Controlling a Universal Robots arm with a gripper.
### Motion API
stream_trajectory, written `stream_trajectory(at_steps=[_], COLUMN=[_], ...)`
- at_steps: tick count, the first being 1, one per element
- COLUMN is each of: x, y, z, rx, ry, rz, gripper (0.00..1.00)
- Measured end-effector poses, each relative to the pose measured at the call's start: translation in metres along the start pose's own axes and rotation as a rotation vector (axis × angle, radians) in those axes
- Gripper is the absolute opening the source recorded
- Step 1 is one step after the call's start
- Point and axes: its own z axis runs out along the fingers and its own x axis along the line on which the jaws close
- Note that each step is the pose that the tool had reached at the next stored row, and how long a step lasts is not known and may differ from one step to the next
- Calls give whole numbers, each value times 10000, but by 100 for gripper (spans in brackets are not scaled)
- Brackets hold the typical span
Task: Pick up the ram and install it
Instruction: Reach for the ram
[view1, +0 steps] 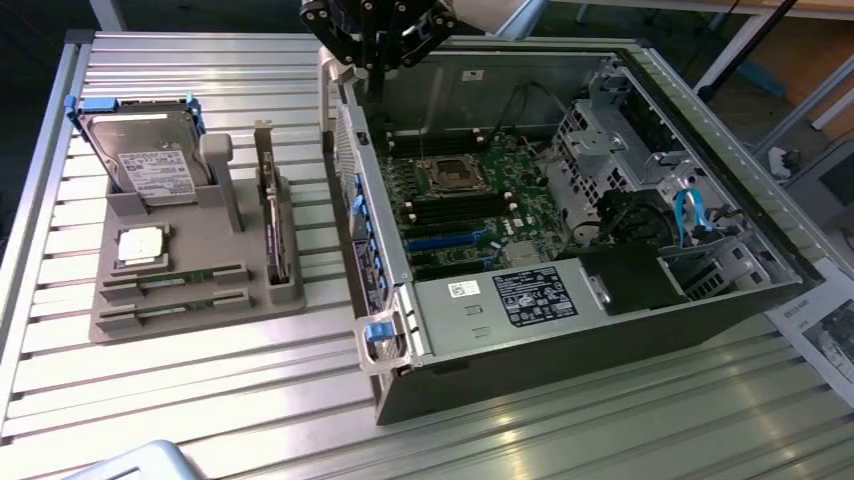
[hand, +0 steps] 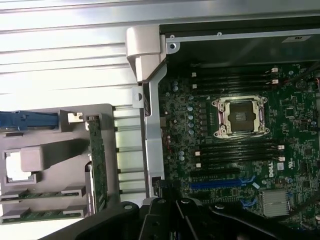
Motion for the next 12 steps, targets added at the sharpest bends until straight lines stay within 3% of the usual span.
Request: stream_trajectory(at_steps=[12], x=[294], y=[-22], z=[-8], rx=[0], ry=[0], rz=[1], gripper=[10])
